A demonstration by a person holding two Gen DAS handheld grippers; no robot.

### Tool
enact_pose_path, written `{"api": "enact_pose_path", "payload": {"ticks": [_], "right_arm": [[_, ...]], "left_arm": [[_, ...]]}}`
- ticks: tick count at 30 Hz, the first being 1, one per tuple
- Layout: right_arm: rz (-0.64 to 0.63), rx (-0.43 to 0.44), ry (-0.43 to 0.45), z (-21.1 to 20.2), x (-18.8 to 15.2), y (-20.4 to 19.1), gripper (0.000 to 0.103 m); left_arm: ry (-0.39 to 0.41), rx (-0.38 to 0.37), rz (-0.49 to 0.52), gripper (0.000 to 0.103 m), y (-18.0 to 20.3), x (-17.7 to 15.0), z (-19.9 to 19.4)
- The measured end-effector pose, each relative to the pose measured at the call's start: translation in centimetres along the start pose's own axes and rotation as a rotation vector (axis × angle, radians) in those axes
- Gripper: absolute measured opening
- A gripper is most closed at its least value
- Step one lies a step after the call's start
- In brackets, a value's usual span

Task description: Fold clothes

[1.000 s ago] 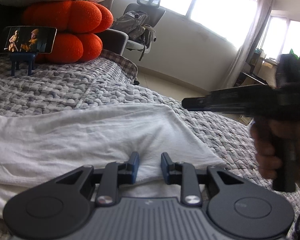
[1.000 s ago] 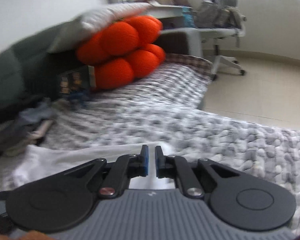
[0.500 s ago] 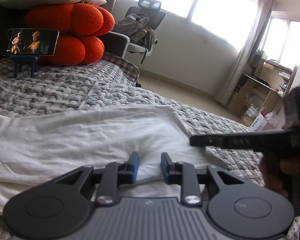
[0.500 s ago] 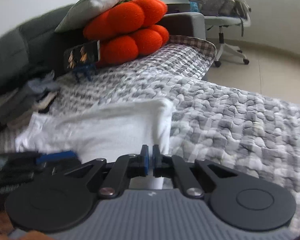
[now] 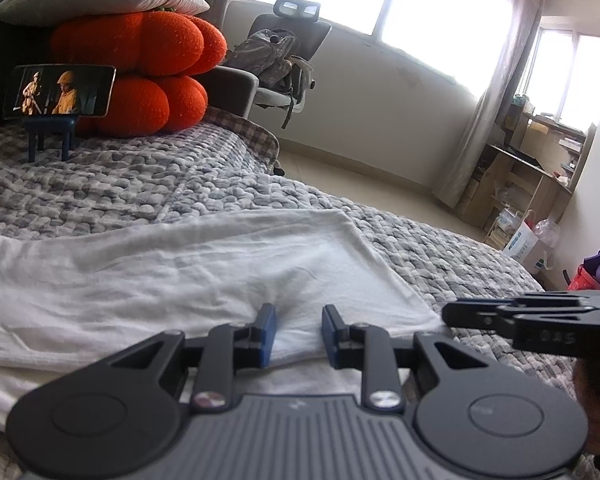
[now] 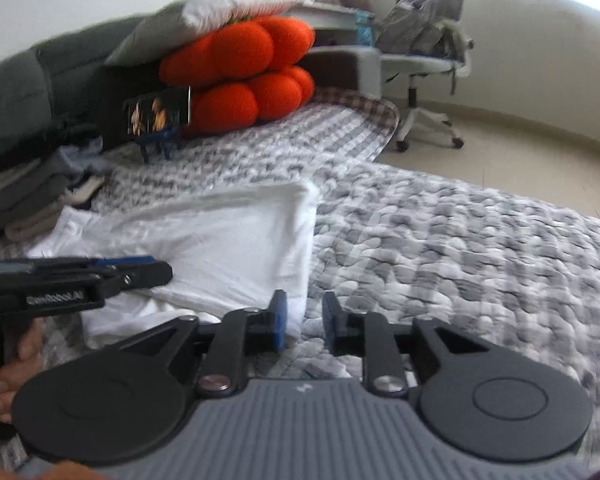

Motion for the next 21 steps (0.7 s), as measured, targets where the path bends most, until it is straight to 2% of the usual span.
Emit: {"api": "enact_pose_path", "payload": {"ticks": [2, 13, 17, 21], "right_arm": [[0.051, 0.017, 0.017, -0.4, -0.2, 0.5, 0.042], [0.228, 0.163, 0.015, -0.4, -1.2, 1.7, 0.042], [0.287, 0.179, 0.013, -0.3, -1.6, 2.7, 0.042], [0.343, 0.235, 0.014, 0.0, -1.3, 3.1, 0.044]], "left_arm": [[0.000, -0.001, -0.001, 0.026, -0.1, 0.0, 0.0], [0.003, -0.007, -0.007, 0.026, -0.1, 0.0, 0.0], [0.003, -0.010, -0.006, 0.028, -0.1, 0.0, 0.0], [0.003, -0.011, -0.004, 0.028, 0.0, -0.1, 0.0]]}}
Point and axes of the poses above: each gripper's, at about its wrist camera, not at the fingertips, and z roughly the way its jaws point, y to its right, x to its top, the point moved 7 cm from there along z, roughly the way its jaws point, and after that the axes turned 15 degrees about -y, right-handed, at the moved point
